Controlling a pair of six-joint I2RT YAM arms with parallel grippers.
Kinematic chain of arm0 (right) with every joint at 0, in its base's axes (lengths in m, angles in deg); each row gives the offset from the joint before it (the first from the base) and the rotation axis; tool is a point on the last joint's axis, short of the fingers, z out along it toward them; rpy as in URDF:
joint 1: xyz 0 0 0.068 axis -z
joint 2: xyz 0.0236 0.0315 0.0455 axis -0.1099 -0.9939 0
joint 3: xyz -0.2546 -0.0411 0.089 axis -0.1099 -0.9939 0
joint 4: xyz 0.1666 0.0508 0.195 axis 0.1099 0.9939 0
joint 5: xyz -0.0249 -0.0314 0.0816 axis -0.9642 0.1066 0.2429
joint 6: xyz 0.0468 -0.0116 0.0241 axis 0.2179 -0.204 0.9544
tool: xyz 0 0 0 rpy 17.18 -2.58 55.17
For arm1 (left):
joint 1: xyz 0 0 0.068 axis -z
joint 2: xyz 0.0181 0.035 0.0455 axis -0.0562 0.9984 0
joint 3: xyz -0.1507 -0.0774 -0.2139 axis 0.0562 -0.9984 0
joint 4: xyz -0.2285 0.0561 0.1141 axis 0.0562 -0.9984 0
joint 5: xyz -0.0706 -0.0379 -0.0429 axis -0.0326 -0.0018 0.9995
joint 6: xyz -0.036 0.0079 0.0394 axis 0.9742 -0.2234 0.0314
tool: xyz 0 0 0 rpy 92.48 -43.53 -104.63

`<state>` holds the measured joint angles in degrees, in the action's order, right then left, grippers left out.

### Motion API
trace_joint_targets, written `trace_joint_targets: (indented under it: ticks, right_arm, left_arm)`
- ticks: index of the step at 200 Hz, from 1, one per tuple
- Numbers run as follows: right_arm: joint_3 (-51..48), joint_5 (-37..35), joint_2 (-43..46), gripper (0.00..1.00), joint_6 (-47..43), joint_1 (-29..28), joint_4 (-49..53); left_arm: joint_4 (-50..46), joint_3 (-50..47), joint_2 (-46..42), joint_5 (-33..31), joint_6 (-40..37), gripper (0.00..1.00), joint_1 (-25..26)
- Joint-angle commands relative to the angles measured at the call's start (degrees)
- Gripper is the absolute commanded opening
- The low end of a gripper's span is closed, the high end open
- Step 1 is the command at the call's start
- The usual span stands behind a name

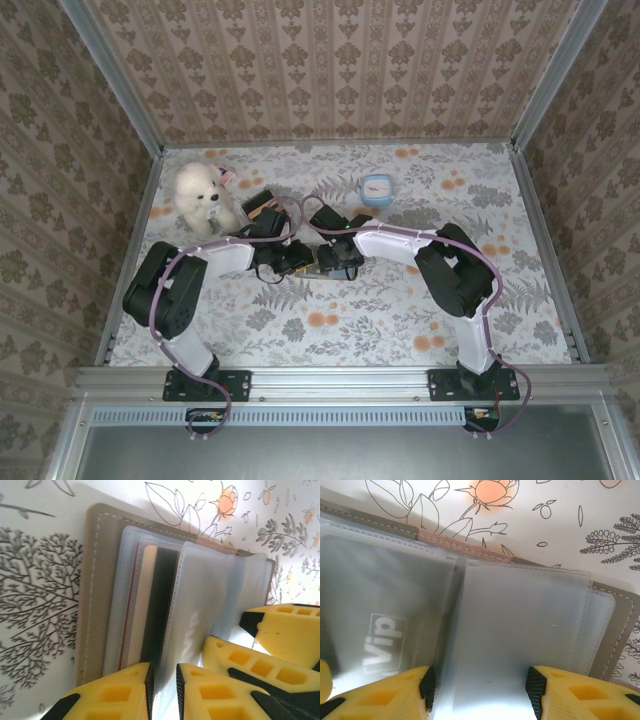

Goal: Take the credit cards out of the card holder

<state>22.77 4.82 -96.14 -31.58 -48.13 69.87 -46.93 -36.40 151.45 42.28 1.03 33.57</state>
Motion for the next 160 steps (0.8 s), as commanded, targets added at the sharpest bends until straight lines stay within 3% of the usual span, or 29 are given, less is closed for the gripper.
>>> trace_joint_targets:
  ticks: [1, 29, 90, 160]
  right_arm:
    - [-3.06, 1.04, -3.57, 0.56, -0.50, 1.39, 2.90]
    - [-3.21, 3.37, -1.53, 0.56, -1.01, 1.81, 1.55]
    - [-7.30, 15.89, 8.69, 0.57, -1.94, 5.55, -8.54]
    - [-17.66, 27.30, 22.16, 0.64, 3.39, 12.46, -21.12]
  left_arm:
    - [1.67, 0.80, 1.27, 3.07, 0.85, 0.21, 0.41]
    - [1.30, 0.77, 1.36, 2.80, 0.37, 0.18, 0.17]
    - [-0.18, 0.62, 0.68, 1.72, -0.92, 0.00, -0.55]
    - [-8.83, 0.92, -4.72, -2.64, -6.40, 0.00, -0.73]
